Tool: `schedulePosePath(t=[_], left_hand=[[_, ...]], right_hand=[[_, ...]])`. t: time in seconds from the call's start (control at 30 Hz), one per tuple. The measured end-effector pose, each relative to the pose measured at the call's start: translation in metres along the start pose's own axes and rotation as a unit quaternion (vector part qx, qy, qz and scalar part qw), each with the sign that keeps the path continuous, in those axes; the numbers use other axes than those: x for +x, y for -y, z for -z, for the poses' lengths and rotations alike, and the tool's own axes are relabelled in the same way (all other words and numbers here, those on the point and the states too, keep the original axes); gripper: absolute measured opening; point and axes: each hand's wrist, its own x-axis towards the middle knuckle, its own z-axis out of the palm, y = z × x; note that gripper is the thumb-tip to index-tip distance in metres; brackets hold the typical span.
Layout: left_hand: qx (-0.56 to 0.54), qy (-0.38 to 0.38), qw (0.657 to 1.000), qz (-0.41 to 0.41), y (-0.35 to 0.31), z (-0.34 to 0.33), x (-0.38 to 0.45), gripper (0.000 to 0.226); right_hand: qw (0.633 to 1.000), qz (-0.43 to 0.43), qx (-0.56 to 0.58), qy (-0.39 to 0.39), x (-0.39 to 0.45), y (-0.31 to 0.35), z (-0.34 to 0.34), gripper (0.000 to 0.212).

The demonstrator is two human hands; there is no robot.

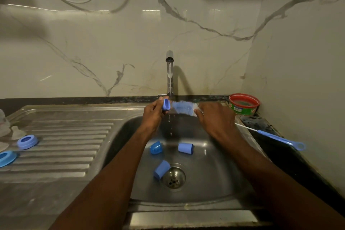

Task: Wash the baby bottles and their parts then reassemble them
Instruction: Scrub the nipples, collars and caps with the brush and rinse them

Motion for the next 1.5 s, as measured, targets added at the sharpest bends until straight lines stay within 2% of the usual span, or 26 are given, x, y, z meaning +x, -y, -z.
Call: schedulePosePath(t=[0.03,0.07,0.17,0.2,0.33,0.47,0.53,0.67,0.77,0.9,1.07,1.2,1.37,1.43,1.5], left_hand=[[-0.033,-0.016,0.999,-0.001,-0.003,0.001,0.002,0.031],[-0.065,-0.027,0.998,-0.002,-0.006,0.001,0.004,0.030],[-0.090,-0.029,0.995,-0.005,-0.007,0.004,0.004,0.026],[-0.077,-0.019,0.997,0.005,-0.004,0.005,0.003,0.024],[-0.019,0.019,0.999,0.024,0.007,-0.003,-0.001,0.026],[-0.007,0.028,0.999,0.016,0.006,-0.009,-0.004,0.026],[-0.013,0.034,0.999,0.024,0.005,-0.007,-0.006,0.027],[-0.024,0.031,0.999,0.029,0.004,-0.004,-0.008,0.027],[-0.032,0.022,0.999,0.036,0.002,-0.003,-0.007,0.028],[-0.040,0.026,0.998,0.035,0.001,0.000,-0.006,0.028],[-0.023,0.047,0.999,0.010,-0.001,-0.002,-0.007,0.027],[-0.005,0.039,0.999,0.014,0.005,0.000,-0.005,0.027],[0.000,0.068,0.997,0.035,0.012,0.000,-0.004,0.028],[0.017,0.059,0.998,0.023,0.011,-0.001,-0.004,0.028],[0.032,0.041,0.999,0.007,0.011,0.002,-0.004,0.030]], right_hand=[[0.999,0.021,0.001,0.034,-0.001,-0.001,0.000,0.027],[0.999,0.028,-0.013,0.034,-0.003,-0.001,-0.001,0.030],[0.997,-0.035,-0.025,-0.062,0.002,-0.005,0.008,0.038],[0.997,-0.039,-0.019,-0.063,0.004,-0.008,0.010,0.038],[0.996,-0.007,0.081,0.030,0.000,-0.006,0.015,0.047],[0.996,0.020,0.066,0.061,-0.010,-0.004,-0.001,0.068],[0.995,0.032,0.077,0.054,-0.009,-0.006,-0.004,0.072],[0.993,0.106,0.048,0.016,-0.009,-0.008,-0.008,0.044],[0.996,0.088,-0.013,-0.011,-0.007,-0.011,-0.011,0.032],[0.996,0.085,-0.010,-0.028,-0.005,-0.008,-0.009,0.033],[0.993,0.087,-0.067,-0.035,-0.008,-0.014,-0.008,0.035],[0.995,0.096,-0.020,-0.024,-0.011,-0.009,-0.001,0.043],[0.997,-0.005,-0.017,-0.080,-0.004,-0.002,-0.003,0.032],[0.998,-0.046,-0.006,-0.044,-0.002,0.001,-0.006,0.033],[1.000,-0.021,-0.009,0.012,-0.001,0.004,-0.006,0.037]])
